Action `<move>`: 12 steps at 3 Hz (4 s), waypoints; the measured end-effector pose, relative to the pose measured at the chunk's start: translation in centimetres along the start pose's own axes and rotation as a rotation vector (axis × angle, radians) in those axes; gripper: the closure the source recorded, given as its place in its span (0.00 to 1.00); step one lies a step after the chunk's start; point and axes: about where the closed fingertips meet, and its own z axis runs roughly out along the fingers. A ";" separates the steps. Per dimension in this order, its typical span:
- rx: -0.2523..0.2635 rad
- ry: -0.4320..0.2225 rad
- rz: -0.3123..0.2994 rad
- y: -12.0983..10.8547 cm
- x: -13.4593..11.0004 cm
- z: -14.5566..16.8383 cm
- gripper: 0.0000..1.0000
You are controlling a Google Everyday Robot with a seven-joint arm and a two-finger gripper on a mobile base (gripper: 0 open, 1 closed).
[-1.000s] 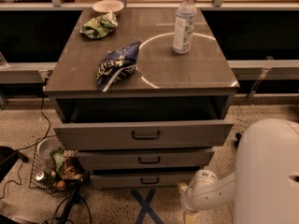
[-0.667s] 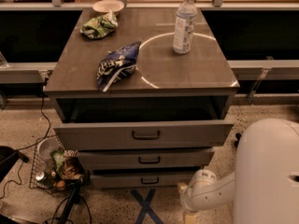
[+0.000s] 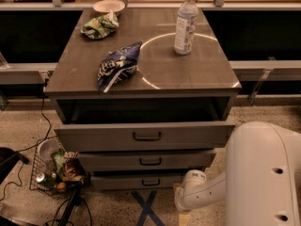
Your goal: Open bottom drawer
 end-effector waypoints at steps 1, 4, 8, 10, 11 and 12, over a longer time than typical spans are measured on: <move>0.021 -0.005 -0.036 -1.0 -1.5 1.8 0.00; 0.056 -0.045 -0.176 -2.4 -6.7 6.0 0.00; 0.067 0.001 -0.186 -4.9 -8.9 11.5 0.00; 0.055 -0.018 -0.180 -5.2 -8.8 12.2 0.41; 0.053 -0.018 -0.180 -5.1 -8.8 12.3 0.64; 0.053 -0.018 -0.180 -5.1 -8.8 12.3 0.87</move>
Offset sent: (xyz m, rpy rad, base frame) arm 0.0243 0.0484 -0.0305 0.0237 -0.0876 0.1161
